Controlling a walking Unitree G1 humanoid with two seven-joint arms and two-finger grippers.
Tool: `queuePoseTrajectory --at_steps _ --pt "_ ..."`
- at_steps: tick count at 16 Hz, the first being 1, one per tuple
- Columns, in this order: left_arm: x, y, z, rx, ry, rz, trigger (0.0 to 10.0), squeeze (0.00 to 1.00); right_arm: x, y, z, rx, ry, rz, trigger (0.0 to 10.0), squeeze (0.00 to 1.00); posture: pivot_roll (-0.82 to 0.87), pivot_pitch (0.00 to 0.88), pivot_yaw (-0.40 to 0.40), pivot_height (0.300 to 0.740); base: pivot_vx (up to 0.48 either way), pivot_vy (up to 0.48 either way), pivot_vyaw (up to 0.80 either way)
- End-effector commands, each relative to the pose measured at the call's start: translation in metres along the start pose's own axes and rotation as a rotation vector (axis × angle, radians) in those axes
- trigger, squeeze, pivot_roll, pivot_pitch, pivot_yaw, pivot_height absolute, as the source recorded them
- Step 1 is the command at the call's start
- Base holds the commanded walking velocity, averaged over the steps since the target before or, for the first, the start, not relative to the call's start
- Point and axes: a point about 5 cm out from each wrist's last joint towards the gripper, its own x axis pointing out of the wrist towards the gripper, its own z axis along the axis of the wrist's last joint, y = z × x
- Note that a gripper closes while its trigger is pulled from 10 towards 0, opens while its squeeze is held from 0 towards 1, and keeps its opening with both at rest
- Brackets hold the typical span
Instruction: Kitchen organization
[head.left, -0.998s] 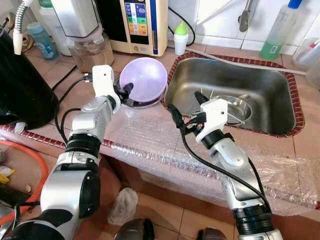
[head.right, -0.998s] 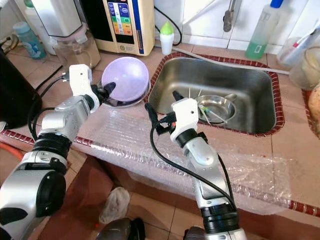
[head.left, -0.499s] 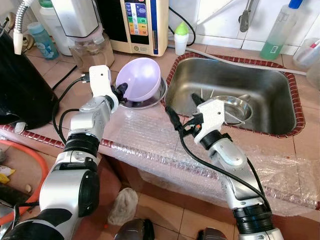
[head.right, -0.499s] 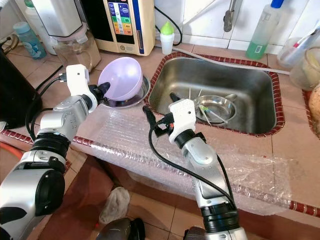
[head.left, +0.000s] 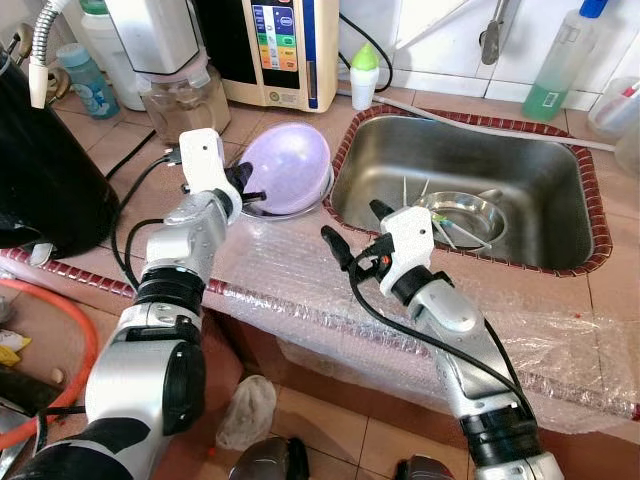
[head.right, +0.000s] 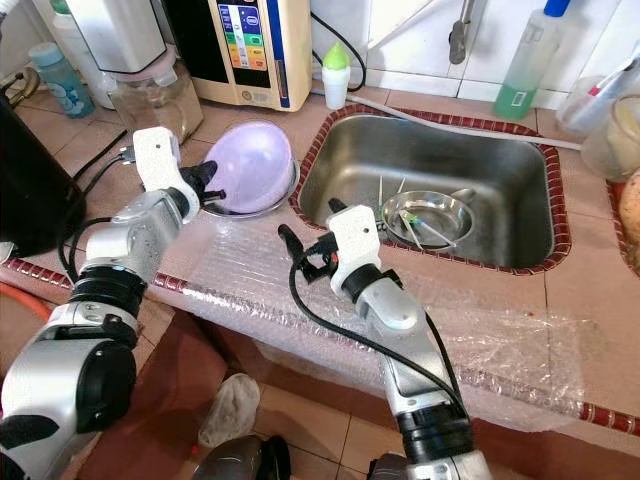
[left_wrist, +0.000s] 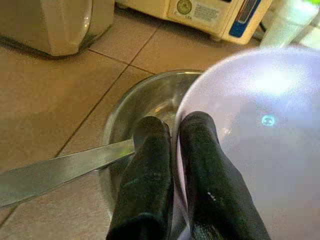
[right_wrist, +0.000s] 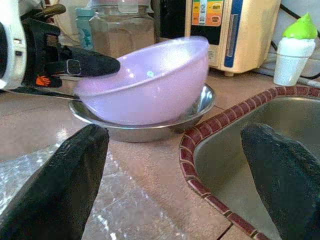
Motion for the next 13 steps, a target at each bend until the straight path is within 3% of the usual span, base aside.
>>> queuePoseTrajectory --at_steps 1,4,6,10,13 --pt "-0.001 0.004 0.008 -0.013 -0.043 0.018 0.0 0.00 0.002 -0.001 0.001 0.000 -0.005 -0.012 10.0 0.00 -0.05 0.028 0.100 0.740 0.000 0.000 0.00" --pt "-0.002 0.001 0.013 -0.018 -0.077 0.000 0.0 0.00 0.003 -0.004 0.002 0.004 -0.012 -0.039 10.0 0.00 -0.05 0.025 0.098 0.740 0.000 0.000 0.00" --pt "-0.004 -0.002 0.022 -0.020 -0.154 -0.011 0.0 0.00 0.004 -0.008 0.003 0.023 -0.023 -0.074 10.0 0.00 -0.05 0.026 0.096 0.740 0.000 0.000 0.00" --pt "-0.007 -0.012 0.040 -0.041 -0.269 -0.086 0.0 0.00 0.007 -0.024 0.005 0.126 -0.035 -0.183 10.0 0.00 -0.05 0.024 0.093 0.740 0.000 0.000 0.00" --pt "-0.011 -0.023 0.046 -0.001 -0.332 -0.160 0.0 0.00 0.013 -0.028 0.009 0.198 -0.065 -0.219 10.0 0.00 -0.05 0.021 0.092 0.740 0.000 0.000 0.00"
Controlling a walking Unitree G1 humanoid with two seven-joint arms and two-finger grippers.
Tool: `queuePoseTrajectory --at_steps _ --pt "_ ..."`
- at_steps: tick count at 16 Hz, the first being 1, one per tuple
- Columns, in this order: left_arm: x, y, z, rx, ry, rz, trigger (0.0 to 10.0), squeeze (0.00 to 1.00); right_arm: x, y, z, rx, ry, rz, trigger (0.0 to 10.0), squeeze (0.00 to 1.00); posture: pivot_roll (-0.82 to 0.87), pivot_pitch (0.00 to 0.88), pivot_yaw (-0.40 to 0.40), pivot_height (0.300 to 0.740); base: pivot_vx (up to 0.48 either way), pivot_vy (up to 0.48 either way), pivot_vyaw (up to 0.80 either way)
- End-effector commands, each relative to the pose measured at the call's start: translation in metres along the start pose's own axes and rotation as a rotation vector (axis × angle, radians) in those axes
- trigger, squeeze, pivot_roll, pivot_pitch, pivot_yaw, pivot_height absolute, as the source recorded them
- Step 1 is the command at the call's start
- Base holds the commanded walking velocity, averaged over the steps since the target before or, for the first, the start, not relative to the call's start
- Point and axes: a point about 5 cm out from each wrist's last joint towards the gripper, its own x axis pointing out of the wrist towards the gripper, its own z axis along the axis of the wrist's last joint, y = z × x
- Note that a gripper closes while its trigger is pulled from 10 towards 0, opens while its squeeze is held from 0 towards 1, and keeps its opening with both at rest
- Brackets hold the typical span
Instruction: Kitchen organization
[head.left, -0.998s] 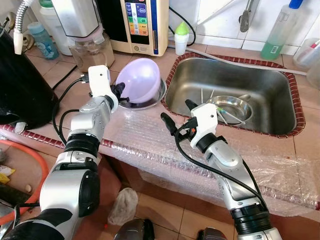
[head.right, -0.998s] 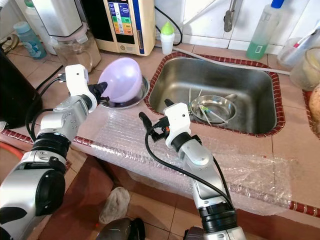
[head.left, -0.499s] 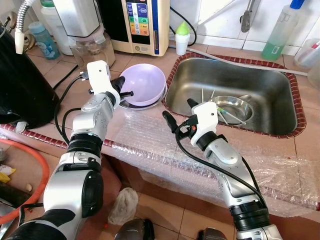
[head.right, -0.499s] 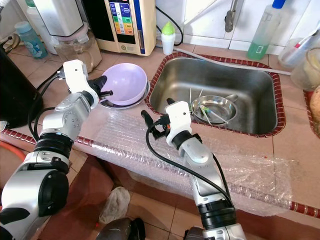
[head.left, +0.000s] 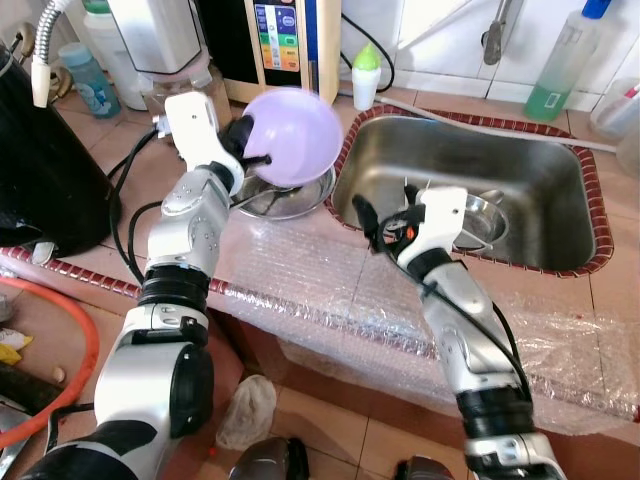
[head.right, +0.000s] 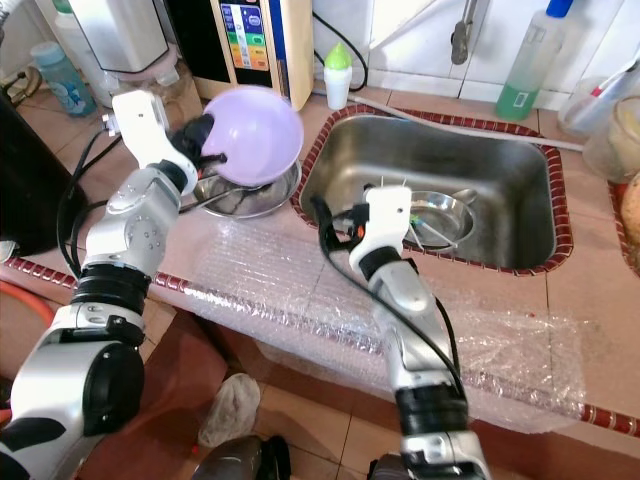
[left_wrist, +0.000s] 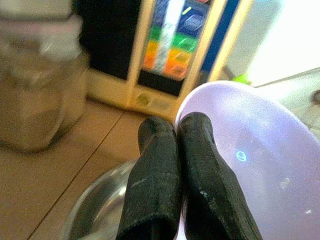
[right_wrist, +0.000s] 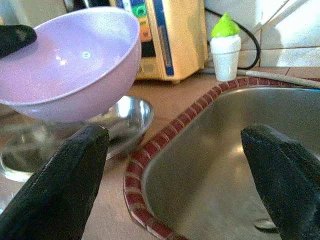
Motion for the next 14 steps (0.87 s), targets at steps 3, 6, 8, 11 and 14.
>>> queuePoseTrajectory --at_steps 3,6,8,11,14 --pt "-0.004 -0.018 0.007 0.090 -0.068 -0.119 0.0 0.00 0.011 0.000 0.013 0.210 -0.057 -0.042 10.0 0.00 -0.05 0.021 0.091 0.740 0.000 0.000 0.00" --pt "-0.010 -0.032 -0.003 0.160 -0.064 -0.185 0.0 0.00 0.021 0.004 0.028 0.318 -0.124 -0.022 10.0 0.00 -0.04 0.022 0.087 0.740 0.000 0.000 0.00" --pt "-0.012 -0.036 -0.005 0.171 -0.063 -0.206 0.0 0.00 0.023 0.005 0.028 0.319 -0.115 -0.018 10.0 0.00 -0.04 0.023 0.086 0.740 0.000 0.000 0.00" --pt "-0.016 -0.046 -0.008 0.171 -0.075 -0.247 0.0 0.00 0.031 0.007 0.021 0.315 -0.050 -0.057 0.9 0.00 -0.04 0.025 0.085 0.740 0.000 0.000 0.00" --pt "-0.018 -0.050 -0.008 0.172 -0.080 -0.262 0.0 0.00 0.039 0.004 0.017 0.366 -0.010 -0.117 0.0 0.00 -0.04 0.023 0.084 0.740 0.000 0.000 0.00"
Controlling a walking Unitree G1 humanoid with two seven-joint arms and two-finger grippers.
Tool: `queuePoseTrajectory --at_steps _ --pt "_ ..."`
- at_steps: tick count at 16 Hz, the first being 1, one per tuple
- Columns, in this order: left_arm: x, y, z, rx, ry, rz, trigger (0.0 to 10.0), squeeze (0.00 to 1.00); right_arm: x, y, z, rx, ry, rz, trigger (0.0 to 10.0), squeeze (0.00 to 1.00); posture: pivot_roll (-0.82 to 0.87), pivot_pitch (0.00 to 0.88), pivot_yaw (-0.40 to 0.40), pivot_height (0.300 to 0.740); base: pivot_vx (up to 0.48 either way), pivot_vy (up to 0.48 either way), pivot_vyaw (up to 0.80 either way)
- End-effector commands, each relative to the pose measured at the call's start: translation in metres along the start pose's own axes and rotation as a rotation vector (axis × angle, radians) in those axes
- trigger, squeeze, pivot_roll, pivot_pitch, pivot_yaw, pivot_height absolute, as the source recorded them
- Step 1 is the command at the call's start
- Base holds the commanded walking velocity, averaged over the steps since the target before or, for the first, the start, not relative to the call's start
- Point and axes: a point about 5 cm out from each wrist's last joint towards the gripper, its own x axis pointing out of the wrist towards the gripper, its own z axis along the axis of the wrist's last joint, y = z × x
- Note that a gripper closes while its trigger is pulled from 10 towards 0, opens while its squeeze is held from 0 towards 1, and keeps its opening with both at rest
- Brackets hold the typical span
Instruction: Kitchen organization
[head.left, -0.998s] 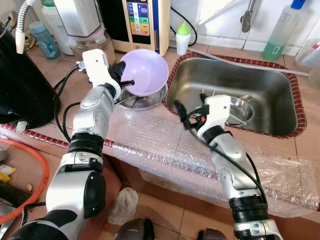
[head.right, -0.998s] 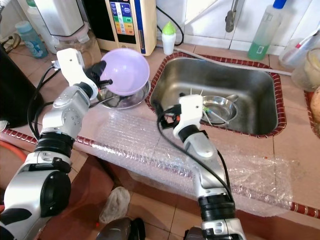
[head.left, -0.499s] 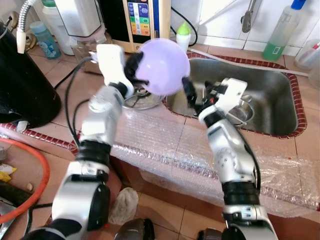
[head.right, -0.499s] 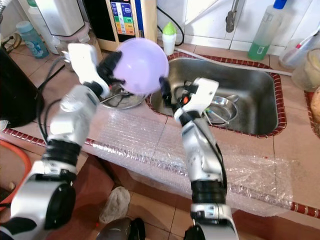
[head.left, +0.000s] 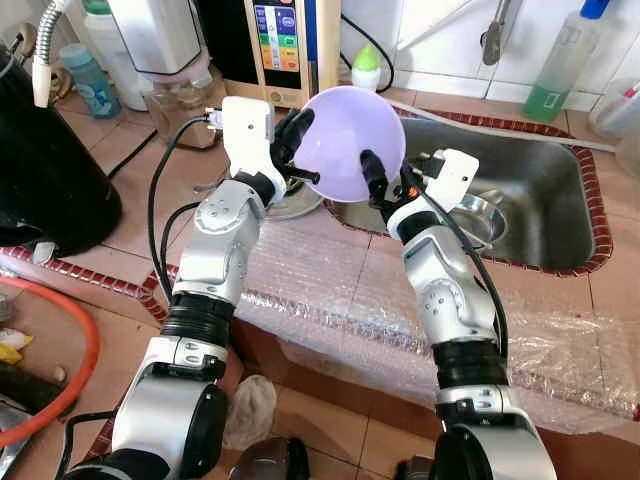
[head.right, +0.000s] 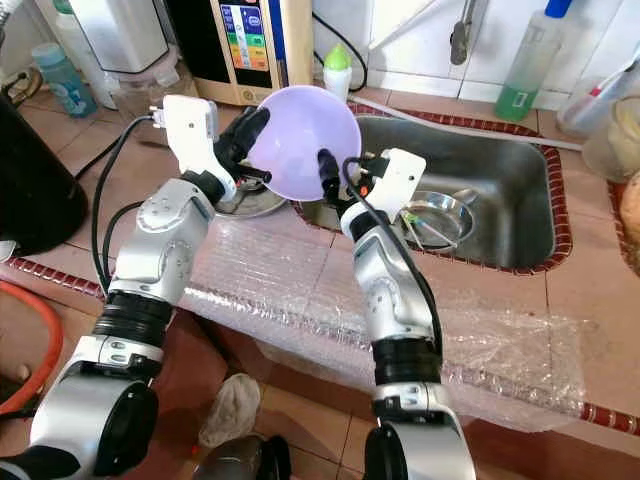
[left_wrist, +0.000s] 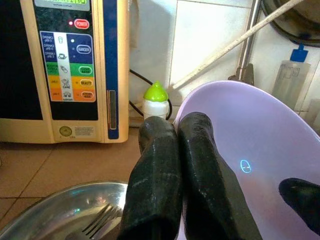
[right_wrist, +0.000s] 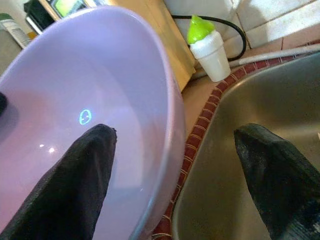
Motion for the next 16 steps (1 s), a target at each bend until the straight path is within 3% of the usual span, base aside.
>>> queuePoseTrajectory --at_steps 1,3,4,5,13,14,15,16 --pt "-0.002 -0.001 0.003 0.018 -0.016 -0.013 0.0 0.00 0.006 0.006 0.002 0.035 0.008 -0.005 0.0 0.00 -0.04 0.023 0.084 0.740 0.000 0.000 0.00" --pt "-0.003 -0.001 0.002 0.021 -0.013 -0.013 0.0 0.00 0.011 0.005 0.003 0.080 0.019 -0.047 0.0 0.00 -0.04 0.024 0.084 0.740 0.000 0.000 0.00" --pt "-0.002 -0.002 0.003 0.022 -0.012 -0.012 0.0 0.00 0.013 -0.003 -0.002 0.193 0.053 -0.120 0.0 0.00 -0.04 0.027 0.083 0.740 0.000 0.000 0.00" --pt "-0.002 -0.003 0.003 0.027 -0.015 -0.015 0.0 0.00 0.013 -0.011 -0.004 0.227 0.075 -0.163 0.0 0.00 -0.04 0.027 0.083 0.740 0.000 0.000 0.00" --pt "-0.002 -0.003 0.003 0.048 -0.015 -0.017 0.0 0.00 0.013 -0.023 -0.012 0.218 0.136 -0.250 0.0 0.00 -0.04 0.023 0.080 0.740 0.000 0.000 0.00" --pt "-0.002 -0.003 0.003 0.054 -0.012 -0.023 1.6 0.00 0.013 -0.023 -0.012 0.216 0.135 -0.255 0.0 0.00 -0.04 0.023 0.080 0.740 0.000 0.000 0.00" --pt "-0.002 -0.004 0.002 0.064 -0.006 -0.029 4.1 0.00 0.014 -0.024 -0.011 0.215 0.134 -0.258 0.0 0.00 -0.04 0.020 0.080 0.740 0.000 0.000 0.00" --pt "-0.003 -0.004 -0.002 0.073 0.012 -0.031 10.0 1.00 0.015 -0.027 -0.007 0.209 0.114 -0.275 0.0 0.00 -0.04 0.018 0.080 0.740 0.000 0.000 0.00"
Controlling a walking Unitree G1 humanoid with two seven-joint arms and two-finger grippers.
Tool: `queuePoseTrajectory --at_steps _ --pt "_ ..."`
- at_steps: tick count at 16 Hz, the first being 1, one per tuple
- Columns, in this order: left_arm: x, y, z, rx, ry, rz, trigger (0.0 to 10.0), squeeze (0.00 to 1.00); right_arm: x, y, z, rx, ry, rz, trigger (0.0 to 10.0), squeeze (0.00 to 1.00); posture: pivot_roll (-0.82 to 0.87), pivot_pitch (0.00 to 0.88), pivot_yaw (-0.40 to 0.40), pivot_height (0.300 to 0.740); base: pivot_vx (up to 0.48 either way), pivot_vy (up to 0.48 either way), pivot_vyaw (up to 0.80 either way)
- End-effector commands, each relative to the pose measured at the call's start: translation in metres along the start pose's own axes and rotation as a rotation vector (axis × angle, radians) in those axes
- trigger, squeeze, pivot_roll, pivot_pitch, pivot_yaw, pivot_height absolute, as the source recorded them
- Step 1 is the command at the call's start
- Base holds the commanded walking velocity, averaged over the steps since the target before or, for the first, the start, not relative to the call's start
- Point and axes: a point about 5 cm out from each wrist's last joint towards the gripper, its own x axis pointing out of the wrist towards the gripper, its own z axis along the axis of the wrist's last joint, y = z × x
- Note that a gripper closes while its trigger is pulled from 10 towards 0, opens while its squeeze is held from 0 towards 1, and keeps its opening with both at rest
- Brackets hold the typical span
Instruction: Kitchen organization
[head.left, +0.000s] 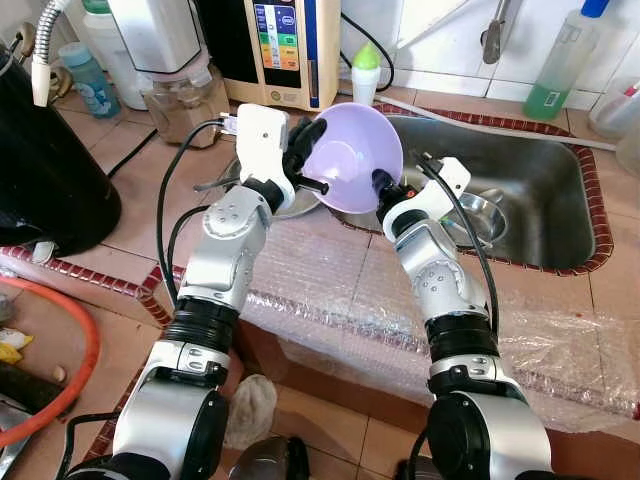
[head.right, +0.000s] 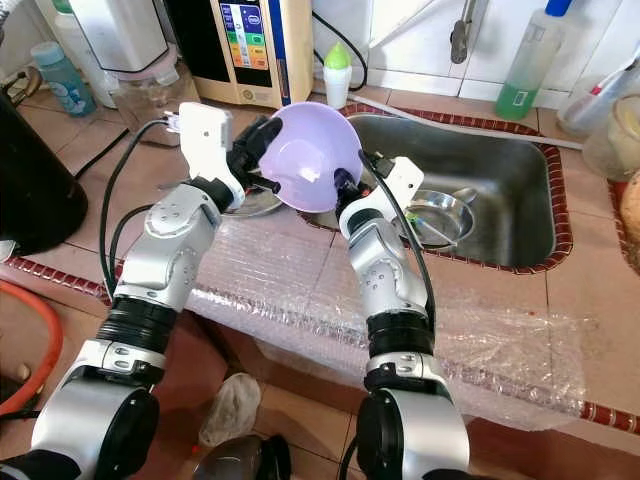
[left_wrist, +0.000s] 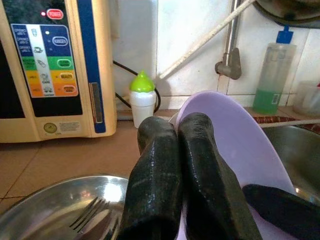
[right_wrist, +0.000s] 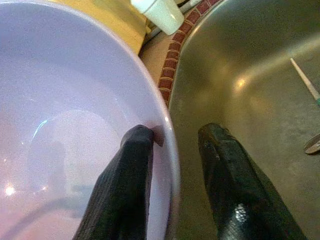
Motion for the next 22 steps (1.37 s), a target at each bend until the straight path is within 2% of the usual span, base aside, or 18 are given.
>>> queuePoseTrajectory --at_steps 1,7,10,13,14,15,16,17,20,21,22 --pt "-0.003 0.007 0.001 0.032 0.003 0.024 10.0 1.00 0.001 -0.011 0.011 -0.003 -0.043 -0.077 0.0 0.00 -0.04 0.018 0.080 0.740 0.000 0.000 0.00" --pt "-0.004 0.003 -0.004 0.056 0.030 -0.004 10.0 1.00 0.003 -0.034 0.034 0.002 -0.146 -0.222 0.0 0.00 -0.04 0.018 0.076 0.740 0.000 0.000 0.00" --pt "-0.005 0.004 -0.004 0.062 0.035 -0.007 10.0 1.00 0.004 -0.037 0.038 0.003 -0.165 -0.240 0.0 0.00 -0.03 0.029 0.075 0.740 0.000 0.000 0.00" --pt "-0.012 0.011 -0.005 0.081 0.071 -0.019 10.0 1.00 0.003 -0.042 0.039 -0.020 -0.182 -0.268 0.0 0.00 -0.03 0.028 0.074 0.740 0.000 0.000 0.00" --pt "-0.016 0.015 -0.007 0.107 0.091 -0.023 10.0 1.00 0.003 -0.042 0.039 -0.059 -0.185 -0.262 0.0 0.80 -0.03 0.028 0.074 0.740 0.000 0.000 0.00" --pt "-0.022 0.020 -0.007 0.140 0.097 -0.014 10.0 1.00 0.002 -0.040 0.038 -0.113 -0.188 -0.226 0.9 1.00 -0.02 0.025 0.073 0.740 0.000 0.000 0.00" --pt "-0.027 0.026 -0.008 0.160 0.103 0.009 10.0 1.00 0.000 -0.039 0.036 -0.175 -0.184 -0.201 7.6 1.00 -0.02 0.025 0.073 0.740 0.000 0.000 0.00" --pt "-0.036 0.039 -0.006 0.222 0.086 0.079 10.0 1.00 -0.006 -0.043 0.030 -0.253 -0.173 -0.170 10.0 1.00 -0.01 0.027 0.066 0.740 0.000 0.000 0.00" --pt "-0.050 0.059 -0.007 0.260 0.089 0.222 10.0 1.00 -0.017 -0.049 0.019 -0.336 -0.158 -0.123 10.0 1.00 -0.01 0.027 0.065 0.740 0.000 0.000 0.00" --pt "-0.058 0.068 -0.008 0.276 0.088 0.305 10.0 1.00 -0.022 -0.048 0.015 -0.422 -0.157 -0.076 10.0 1.00 -0.01 0.028 0.063 0.740 0.000 0.000 0.00" --pt "-0.061 0.072 -0.009 0.276 0.090 0.336 10.0 1.00 -0.025 -0.048 0.012 -0.448 -0.154 -0.056 10.0 1.00 -0.01 0.028 0.063 0.740 0.000 0.000 0.00"
